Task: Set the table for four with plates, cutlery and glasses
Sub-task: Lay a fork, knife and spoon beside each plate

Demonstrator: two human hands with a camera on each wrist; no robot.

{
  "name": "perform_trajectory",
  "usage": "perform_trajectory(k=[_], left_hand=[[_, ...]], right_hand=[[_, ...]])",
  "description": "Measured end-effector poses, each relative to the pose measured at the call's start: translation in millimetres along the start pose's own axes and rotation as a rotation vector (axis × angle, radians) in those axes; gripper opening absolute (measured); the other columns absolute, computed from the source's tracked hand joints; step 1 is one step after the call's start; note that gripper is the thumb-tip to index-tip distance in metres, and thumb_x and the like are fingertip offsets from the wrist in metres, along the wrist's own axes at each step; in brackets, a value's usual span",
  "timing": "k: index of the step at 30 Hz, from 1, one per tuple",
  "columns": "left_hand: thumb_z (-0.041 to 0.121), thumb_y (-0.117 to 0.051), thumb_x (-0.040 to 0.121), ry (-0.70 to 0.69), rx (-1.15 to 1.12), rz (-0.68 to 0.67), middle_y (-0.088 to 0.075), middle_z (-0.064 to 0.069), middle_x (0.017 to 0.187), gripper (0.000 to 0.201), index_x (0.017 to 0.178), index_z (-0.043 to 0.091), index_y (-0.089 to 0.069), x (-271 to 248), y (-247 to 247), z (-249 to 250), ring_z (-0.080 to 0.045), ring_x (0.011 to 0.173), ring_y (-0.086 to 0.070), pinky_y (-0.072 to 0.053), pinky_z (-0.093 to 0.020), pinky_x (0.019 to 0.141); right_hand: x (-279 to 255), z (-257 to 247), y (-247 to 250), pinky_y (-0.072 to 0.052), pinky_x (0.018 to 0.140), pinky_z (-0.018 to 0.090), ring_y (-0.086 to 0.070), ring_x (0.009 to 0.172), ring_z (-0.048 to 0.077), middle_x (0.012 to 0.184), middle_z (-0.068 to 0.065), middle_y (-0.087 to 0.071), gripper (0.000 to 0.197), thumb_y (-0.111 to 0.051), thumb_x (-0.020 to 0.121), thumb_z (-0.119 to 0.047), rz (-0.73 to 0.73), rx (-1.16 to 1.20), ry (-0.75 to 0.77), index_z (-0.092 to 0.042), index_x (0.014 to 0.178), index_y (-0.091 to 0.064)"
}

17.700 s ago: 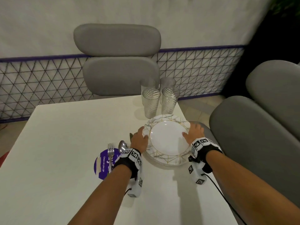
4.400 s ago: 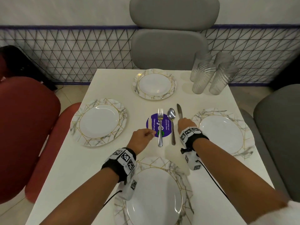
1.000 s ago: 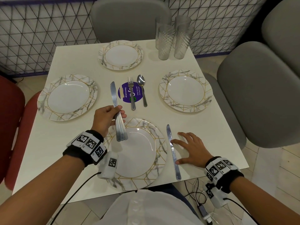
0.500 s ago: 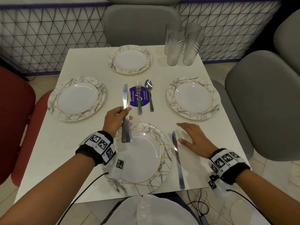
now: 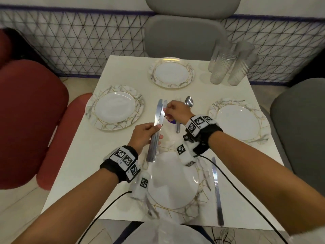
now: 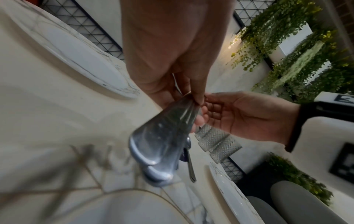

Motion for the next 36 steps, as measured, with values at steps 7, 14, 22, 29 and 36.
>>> perform_trajectory(k=[7,14,22,29,36], left_hand=[[0.023,-0.061,0.09,0.005,0.156,-0.018,-0.071,-0.005,0.083,0.02,0.091,0.004,-0.069,-9.0,96.9,-18.4,-0.017,0.074,-0.069,-0.056,-0.029,0.061],[0.02,-0.064,0.087,-0.037,0.268,0.275,-0.066,-0.005,0.066,0.016,0.077,0.009,-0.071,-10.7,208.8,-24.8,-0.007,0.058,-0.059,-0.049,-0.019,0.053],[0.013,-0.065,0.085,-0.03,0.325,0.516,-0.063,-0.005,0.064,0.01,0.08,0.007,-0.07,14.8,280.4,-28.9,0.0,0.044,-0.057,-0.043,-0.011,0.041],[0.013,-0.063,0.086,0.03,0.464,0.565,-0.07,-0.017,0.076,0.017,0.078,0.0,-0.071,39.6,293.4,-31.5,-0.024,0.066,-0.061,-0.056,-0.023,0.051],[0.026,-0.062,0.081,0.036,0.528,0.653,-0.068,-0.018,0.071,0.024,0.065,0.009,-0.066,47.2,317.0,-32.9,-0.038,0.071,-0.066,-0.058,-0.051,0.066]], right_hand=[[33.7,-18.5,-40.6,-0.051,0.045,0.02,-0.055,0.049,0.018,0.062,0.014,-0.055,0.026,-0.051,0.087,0.006,0.03,0.133,-0.044,-0.006,0.064,-0.047],[30.1,5.9,-98.0,-0.05,0.044,0.017,-0.055,0.035,0.006,0.038,-0.001,-0.059,0.022,-0.055,0.089,-0.002,-0.143,0.234,-0.254,-0.007,0.068,-0.058],[20.2,31.4,-149.8,-0.043,0.057,0.019,-0.054,0.054,0.012,0.063,0.002,-0.059,0.043,-0.052,0.09,-0.038,-0.285,-0.543,-0.237,-0.016,0.054,-0.052],[32.8,50.0,-179.7,-0.049,0.074,0.03,-0.057,0.069,0.024,0.078,0.007,-0.06,0.039,-0.049,0.085,-0.047,-0.276,-0.754,-0.221,-0.01,0.076,-0.055],[35.9,46.0,-178.9,-0.037,0.055,0.025,-0.043,0.05,0.016,0.055,0.001,-0.044,0.051,-0.047,0.085,-0.053,-0.258,-0.845,-0.219,-0.011,0.057,-0.041]])
Point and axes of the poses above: each hand's wrist, its own x-axis towards the middle knuckle, its own y-axis out of the back of the hand, z = x × y, the point moved 7 cm from there along x, towards the middle knuckle
